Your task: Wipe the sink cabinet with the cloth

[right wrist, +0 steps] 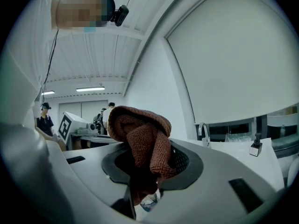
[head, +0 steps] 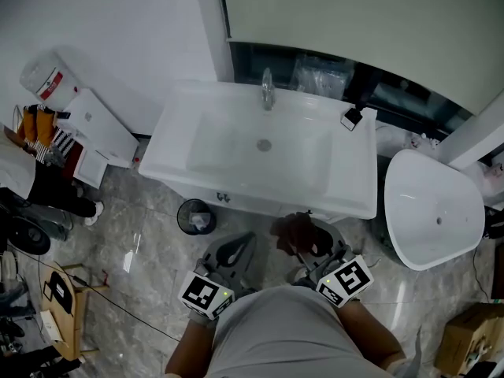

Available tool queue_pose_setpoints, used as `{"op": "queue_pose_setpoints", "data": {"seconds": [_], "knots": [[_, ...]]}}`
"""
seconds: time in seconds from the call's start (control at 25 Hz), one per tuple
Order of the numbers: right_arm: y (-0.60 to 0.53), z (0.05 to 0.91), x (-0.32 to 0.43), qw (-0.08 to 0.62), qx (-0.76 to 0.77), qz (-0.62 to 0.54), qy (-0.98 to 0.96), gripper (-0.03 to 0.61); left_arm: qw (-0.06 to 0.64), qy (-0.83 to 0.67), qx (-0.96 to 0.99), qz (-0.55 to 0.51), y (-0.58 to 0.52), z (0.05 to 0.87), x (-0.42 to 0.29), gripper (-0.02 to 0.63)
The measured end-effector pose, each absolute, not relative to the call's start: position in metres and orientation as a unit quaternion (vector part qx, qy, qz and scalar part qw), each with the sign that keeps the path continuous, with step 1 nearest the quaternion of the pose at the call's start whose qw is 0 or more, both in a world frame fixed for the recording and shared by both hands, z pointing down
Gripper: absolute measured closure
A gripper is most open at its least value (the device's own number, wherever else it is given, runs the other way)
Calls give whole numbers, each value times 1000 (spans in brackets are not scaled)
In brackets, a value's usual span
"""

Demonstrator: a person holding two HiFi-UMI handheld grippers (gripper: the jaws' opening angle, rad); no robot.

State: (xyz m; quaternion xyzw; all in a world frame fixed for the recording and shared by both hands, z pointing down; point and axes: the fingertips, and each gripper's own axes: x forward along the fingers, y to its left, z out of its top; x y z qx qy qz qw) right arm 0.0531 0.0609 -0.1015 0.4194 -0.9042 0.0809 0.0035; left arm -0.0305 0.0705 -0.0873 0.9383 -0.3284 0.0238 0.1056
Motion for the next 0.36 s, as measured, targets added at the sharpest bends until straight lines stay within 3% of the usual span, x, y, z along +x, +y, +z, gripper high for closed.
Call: {"op": "queue_pose_setpoints", "data": {"seconds": [0.36], "knots": [[69, -101, 54, -3, 420, 90, -903, 463, 110, -320, 941, 18, 78, -90, -32, 603]]}}
